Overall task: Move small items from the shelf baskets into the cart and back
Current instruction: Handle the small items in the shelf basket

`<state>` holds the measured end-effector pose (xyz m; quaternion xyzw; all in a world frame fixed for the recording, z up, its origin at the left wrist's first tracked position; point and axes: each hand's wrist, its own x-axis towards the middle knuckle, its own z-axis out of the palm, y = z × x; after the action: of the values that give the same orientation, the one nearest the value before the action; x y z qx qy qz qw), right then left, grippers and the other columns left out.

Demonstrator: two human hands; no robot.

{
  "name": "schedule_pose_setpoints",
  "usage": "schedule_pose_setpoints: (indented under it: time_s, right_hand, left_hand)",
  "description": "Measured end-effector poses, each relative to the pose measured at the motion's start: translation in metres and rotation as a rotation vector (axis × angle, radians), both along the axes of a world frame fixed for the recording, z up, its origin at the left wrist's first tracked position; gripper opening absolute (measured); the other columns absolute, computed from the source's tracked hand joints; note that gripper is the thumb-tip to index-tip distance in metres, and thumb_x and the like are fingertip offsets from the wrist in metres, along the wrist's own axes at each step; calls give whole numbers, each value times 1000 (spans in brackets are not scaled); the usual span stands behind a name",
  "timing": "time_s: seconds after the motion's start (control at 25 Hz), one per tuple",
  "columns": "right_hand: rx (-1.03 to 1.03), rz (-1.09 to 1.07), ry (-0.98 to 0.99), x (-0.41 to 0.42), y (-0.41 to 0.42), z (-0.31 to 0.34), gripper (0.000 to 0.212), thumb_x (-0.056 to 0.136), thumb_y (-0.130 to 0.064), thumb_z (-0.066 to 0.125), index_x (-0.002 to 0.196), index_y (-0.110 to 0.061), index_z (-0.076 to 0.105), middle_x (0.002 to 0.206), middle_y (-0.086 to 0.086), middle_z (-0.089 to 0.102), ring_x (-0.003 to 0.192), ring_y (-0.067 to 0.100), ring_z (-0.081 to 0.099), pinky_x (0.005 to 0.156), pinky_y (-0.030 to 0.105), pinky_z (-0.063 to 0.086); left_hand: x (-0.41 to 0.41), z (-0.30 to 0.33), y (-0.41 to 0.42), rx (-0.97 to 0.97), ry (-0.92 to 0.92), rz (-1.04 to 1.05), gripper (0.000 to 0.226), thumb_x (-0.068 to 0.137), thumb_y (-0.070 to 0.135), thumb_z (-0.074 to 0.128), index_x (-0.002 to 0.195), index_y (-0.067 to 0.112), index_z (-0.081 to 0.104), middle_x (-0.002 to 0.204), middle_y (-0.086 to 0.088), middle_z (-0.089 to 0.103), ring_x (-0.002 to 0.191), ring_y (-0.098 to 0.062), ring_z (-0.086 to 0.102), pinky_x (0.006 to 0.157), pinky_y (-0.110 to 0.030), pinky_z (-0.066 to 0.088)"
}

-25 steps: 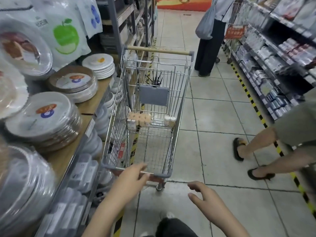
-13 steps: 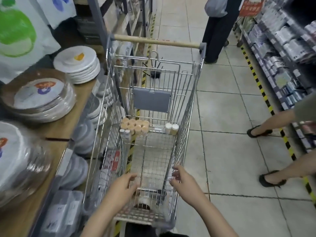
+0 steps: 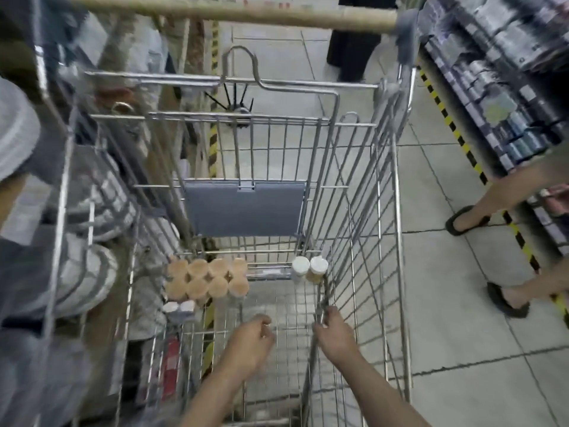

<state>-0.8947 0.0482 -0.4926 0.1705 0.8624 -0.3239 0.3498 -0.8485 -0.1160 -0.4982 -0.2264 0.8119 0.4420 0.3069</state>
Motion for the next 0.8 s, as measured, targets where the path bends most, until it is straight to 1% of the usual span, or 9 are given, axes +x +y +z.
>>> schedule_pose_setpoints:
  time_s: [0.08, 0.16, 0.2, 0.28, 0.32, 0.4, 0.52, 0.64, 0.8]
  right_hand:
    - [-5, -64, 72, -25, -5, -23, 40, 93, -13, 51, 131, -8, 43, 119, 11, 59, 107, 28, 57, 86, 30, 44]
    - [-40, -157, 162, -50, -13, -47, 42, 89, -6, 49, 130, -12, 45, 118, 7, 60, 103, 25, 56, 84, 30, 43]
    - [-56, -174, 216, -60, -16, -59, 46, 88, -2, 48, 132, -14, 45, 121, 5, 58, 104, 21, 55, 85, 27, 41]
    - [-50, -153, 306, -75, -21, -85, 54, 85, 0, 48, 136, -16, 42, 128, 1, 53, 113, 18, 52, 93, 27, 40]
    - [-35, -141, 332, -80, -22, -97, 55, 85, -2, 49, 137, -17, 41, 128, 1, 52, 115, 19, 52, 96, 31, 43]
    - [-2, -125, 359, -87, -23, -115, 55, 85, -7, 51, 137, -20, 38, 124, 3, 52, 113, 22, 54, 94, 38, 47]
    - [100, -118, 327, -96, -26, -131, 60, 89, -12, 55, 142, -20, 29, 122, 6, 53, 110, 25, 54, 84, 33, 45]
    - [149, -155, 314, -99, -23, -138, 48, 93, -16, 50, 137, -23, 32, 108, 6, 61, 95, 26, 59, 70, 31, 41]
    - [230, -70, 369, -93, -24, -139, 38, 87, -13, 61, 119, -19, 40, 104, 4, 60, 91, 25, 59, 69, 34, 46]
  left_hand:
    - [-33, -27, 2, 38, 10, 18, 25, 92, 19, 55, 117, 15, 53, 86, 11, 54, 78, -8, 56, 76, -28, 51]
    - [-63, -55, 7, 31, 60, 4, 31, 92, 25, 56, 123, 22, 51, 107, 7, 59, 94, -9, 57, 80, -25, 47]
    - [-76, -69, 11, 33, 89, -3, 37, 92, 25, 57, 128, 23, 49, 117, 5, 59, 99, -8, 54, 82, -24, 45]
    - [-99, -92, 20, 33, 140, -1, 40, 92, 22, 58, 131, 23, 49, 125, 6, 56, 106, -9, 53, 85, -26, 45]
    - [-108, -102, 25, 28, 161, 2, 39, 91, 22, 58, 129, 24, 50, 124, 8, 56, 109, -12, 54, 88, -29, 46]
    - [-123, -118, 34, 19, 212, 26, 38, 87, 24, 62, 123, 25, 52, 120, 8, 59, 109, -15, 57, 89, -34, 47]
    - [-137, -138, 43, 43, 308, 81, 46, 81, 23, 68, 124, 23, 51, 117, 4, 59, 105, -18, 57, 88, -38, 48]
    - [-140, -141, 44, 44, 353, 78, 47, 81, 18, 69, 124, 22, 52, 118, 4, 58, 104, -18, 56, 85, -35, 46]
    - [-129, -140, 30, 70, 396, 116, 38, 79, 24, 73, 114, 26, 57, 102, 8, 61, 93, -14, 57, 71, -26, 43]
